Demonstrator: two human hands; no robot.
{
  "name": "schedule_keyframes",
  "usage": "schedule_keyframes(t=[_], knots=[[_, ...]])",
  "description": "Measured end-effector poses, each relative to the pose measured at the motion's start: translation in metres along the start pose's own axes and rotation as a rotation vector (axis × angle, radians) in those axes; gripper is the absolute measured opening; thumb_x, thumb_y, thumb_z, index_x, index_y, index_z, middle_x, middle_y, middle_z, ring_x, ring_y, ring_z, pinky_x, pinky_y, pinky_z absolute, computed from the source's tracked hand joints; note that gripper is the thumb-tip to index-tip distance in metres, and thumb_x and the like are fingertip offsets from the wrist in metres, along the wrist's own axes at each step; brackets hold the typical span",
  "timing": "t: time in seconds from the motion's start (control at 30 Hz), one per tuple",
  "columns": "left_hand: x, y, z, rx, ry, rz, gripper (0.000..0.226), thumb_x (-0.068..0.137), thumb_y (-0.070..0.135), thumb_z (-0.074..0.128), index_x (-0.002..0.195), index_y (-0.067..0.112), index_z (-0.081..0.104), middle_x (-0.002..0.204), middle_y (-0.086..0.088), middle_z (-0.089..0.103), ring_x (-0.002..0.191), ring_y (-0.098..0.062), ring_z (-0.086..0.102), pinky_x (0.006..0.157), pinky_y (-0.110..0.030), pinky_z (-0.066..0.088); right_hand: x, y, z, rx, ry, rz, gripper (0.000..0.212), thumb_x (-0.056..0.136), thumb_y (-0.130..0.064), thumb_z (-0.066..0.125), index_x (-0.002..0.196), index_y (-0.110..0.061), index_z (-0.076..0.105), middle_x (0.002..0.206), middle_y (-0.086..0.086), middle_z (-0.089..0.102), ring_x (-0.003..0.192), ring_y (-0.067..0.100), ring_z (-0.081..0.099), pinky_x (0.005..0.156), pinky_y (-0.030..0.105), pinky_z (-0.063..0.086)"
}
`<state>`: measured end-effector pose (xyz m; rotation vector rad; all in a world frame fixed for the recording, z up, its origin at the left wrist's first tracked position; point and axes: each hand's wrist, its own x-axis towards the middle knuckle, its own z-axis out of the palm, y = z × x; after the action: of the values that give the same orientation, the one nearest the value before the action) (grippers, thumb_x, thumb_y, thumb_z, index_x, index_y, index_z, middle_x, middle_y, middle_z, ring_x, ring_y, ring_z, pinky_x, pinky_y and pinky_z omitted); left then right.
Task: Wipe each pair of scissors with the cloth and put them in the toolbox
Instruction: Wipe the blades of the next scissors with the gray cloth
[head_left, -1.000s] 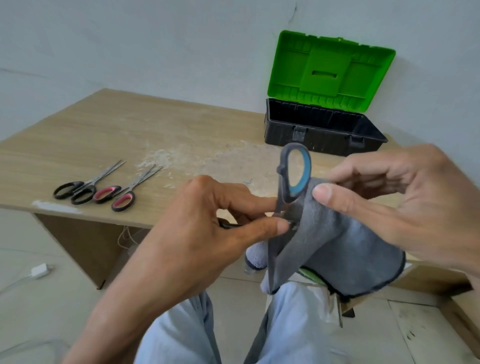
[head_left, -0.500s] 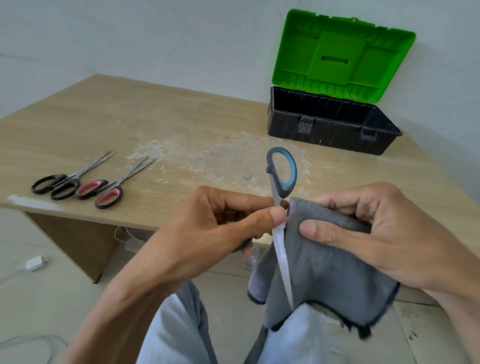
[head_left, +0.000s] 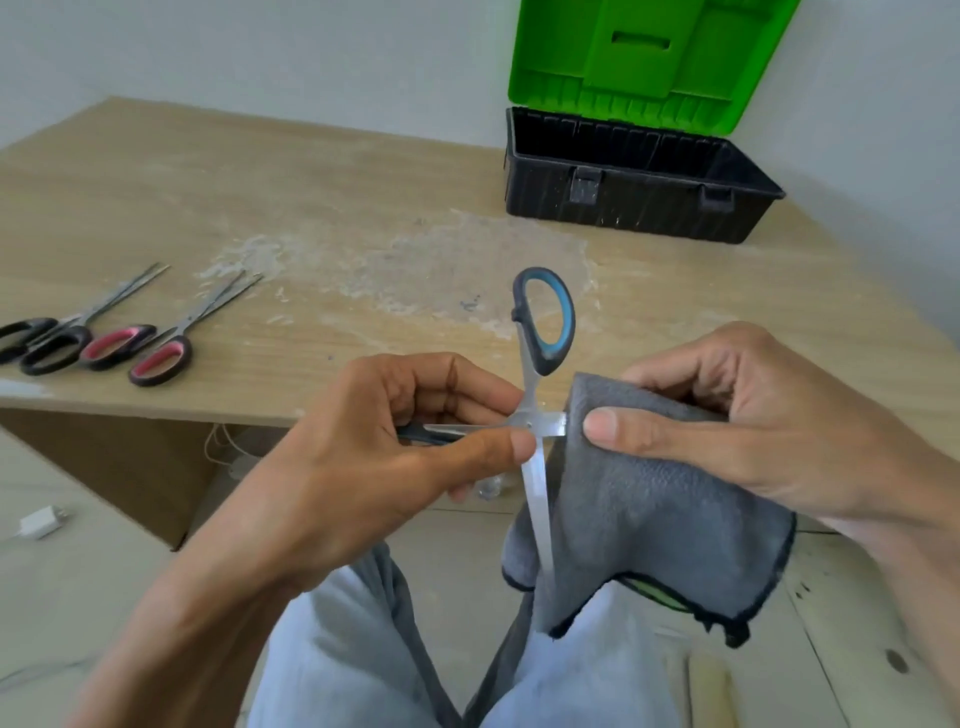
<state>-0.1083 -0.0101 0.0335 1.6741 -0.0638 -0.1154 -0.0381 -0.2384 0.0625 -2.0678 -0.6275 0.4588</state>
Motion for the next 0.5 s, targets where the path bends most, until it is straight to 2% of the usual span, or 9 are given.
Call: schedule_keyframes(t=[0.07, 0.17, 0.27, 0.37, 0.5], knots=[[0.000, -0.001, -0.001, 0.000, 0.007, -0.009, 0.018, 0.073, 0.019, 0.081, 0.090, 0.012, 0.076, 0.079, -0.005, 0.075, 0.053, -0.005, 0.060, 0.057, -0.014, 0.048, -0.001, -0.001, 0.003, 0.021, 0.004, 0.001, 0.021, 0.084, -0.038, 0.076, 0.085, -0.020, 0.086, 0.079, 0.012, 0.080, 0.074, 0.039, 0.075, 0.064, 0.043, 0.057], [0.001, 0.000, 0.001, 0.018, 0.003, -0.011, 0.015, 0.074, 0.017, 0.080, 0.087, 0.011, 0.074, 0.074, -0.002, 0.073, 0.052, -0.003, 0.059, 0.055, -0.013, 0.047, 0.004, -0.002, 0.012, 0.011, 0.005, -0.015, 0.028, 0.085, -0.040, 0.076, 0.079, -0.014, 0.084, 0.070, 0.019, 0.073, 0.059, 0.035, 0.065, 0.056, 0.033, 0.045], [-0.003, -0.002, -0.003, 0.042, -0.005, -0.022, 0.014, 0.072, 0.022, 0.081, 0.082, 0.015, 0.075, 0.071, 0.000, 0.071, 0.053, -0.004, 0.059, 0.056, -0.014, 0.047, 0.010, 0.000, 0.017, -0.001, -0.035, -0.001, 0.040, 0.086, -0.042, 0.075, 0.078, -0.004, 0.081, 0.067, 0.028, 0.064, 0.053, 0.032, 0.054, 0.053, 0.035, 0.038], [-0.008, -0.008, -0.011, 0.009, 0.004, -0.056, 0.017, 0.068, 0.026, 0.082, 0.081, 0.017, 0.076, 0.074, -0.003, 0.072, 0.055, -0.011, 0.058, 0.056, -0.017, 0.048, 0.012, 0.003, 0.015, -0.002, -0.092, 0.020, 0.038, 0.089, -0.050, 0.076, 0.086, -0.014, 0.086, 0.074, 0.024, 0.074, 0.062, 0.045, 0.066, 0.053, 0.044, 0.046], [-0.006, -0.012, -0.008, 0.025, 0.001, -0.080, 0.015, 0.069, 0.025, 0.083, 0.081, 0.017, 0.075, 0.072, -0.003, 0.072, 0.054, -0.010, 0.059, 0.056, -0.015, 0.048, 0.011, 0.009, 0.012, -0.030, -0.092, 0.053, 0.043, 0.086, -0.057, 0.077, 0.086, -0.015, 0.086, 0.074, 0.029, 0.072, 0.059, 0.048, 0.061, 0.053, 0.041, 0.042]])
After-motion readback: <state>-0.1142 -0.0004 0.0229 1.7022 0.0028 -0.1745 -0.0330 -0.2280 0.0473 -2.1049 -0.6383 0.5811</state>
